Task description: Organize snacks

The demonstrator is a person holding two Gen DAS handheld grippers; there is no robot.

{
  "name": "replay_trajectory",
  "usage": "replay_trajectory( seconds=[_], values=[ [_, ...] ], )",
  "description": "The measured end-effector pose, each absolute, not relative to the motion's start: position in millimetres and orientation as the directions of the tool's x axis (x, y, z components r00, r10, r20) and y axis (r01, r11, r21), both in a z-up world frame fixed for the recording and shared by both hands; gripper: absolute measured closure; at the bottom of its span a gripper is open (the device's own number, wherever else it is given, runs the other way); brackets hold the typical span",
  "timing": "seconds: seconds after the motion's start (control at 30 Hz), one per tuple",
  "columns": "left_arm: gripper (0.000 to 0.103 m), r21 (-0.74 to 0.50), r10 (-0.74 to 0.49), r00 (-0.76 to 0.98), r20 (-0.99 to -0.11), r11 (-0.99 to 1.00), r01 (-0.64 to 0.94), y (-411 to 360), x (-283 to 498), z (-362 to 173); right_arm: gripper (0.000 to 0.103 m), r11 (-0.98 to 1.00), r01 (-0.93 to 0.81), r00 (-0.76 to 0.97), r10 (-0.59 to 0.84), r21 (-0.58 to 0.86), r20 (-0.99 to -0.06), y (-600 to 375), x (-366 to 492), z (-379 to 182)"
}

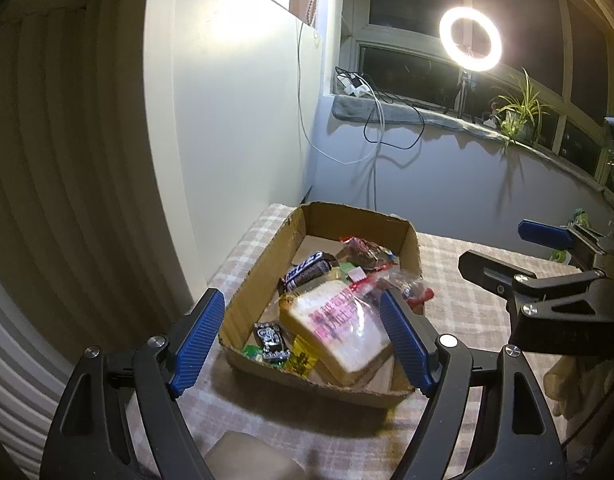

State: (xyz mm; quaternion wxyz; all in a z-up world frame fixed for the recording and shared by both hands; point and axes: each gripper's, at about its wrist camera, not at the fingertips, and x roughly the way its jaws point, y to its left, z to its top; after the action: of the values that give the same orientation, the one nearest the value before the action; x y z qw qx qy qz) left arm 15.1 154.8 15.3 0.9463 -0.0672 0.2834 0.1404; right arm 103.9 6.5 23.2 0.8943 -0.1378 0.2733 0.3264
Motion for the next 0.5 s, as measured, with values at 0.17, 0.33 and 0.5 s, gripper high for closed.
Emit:
replay_trajectory(
  seconds=[0.17, 0.33, 0.5],
  values=[
    [0.021, -0.064, 0.232, 0.795, -0.561, 0.945, -0.321, 152, 6, 14, 0.0, 0.761, -0.646, 0.651, 0.503, -0.066, -0.569, -3, 90, 25],
    [0.021, -0.056, 0.241, 0.789, -0.566, 0.943, -0.328, 149, 0, 14, 0.0, 0.755, -0.653, 0.645, 0.517, -0.054, -0.563, -10, 83, 26],
    [0.021, -0.056, 0.245, 0.79, -0.561, 0.942, -0.332, 146, -2, 17, 0.0, 0.757, -0.652, 0.642, 0.523, -0.039, -0.561, -16, 80, 27]
  ],
)
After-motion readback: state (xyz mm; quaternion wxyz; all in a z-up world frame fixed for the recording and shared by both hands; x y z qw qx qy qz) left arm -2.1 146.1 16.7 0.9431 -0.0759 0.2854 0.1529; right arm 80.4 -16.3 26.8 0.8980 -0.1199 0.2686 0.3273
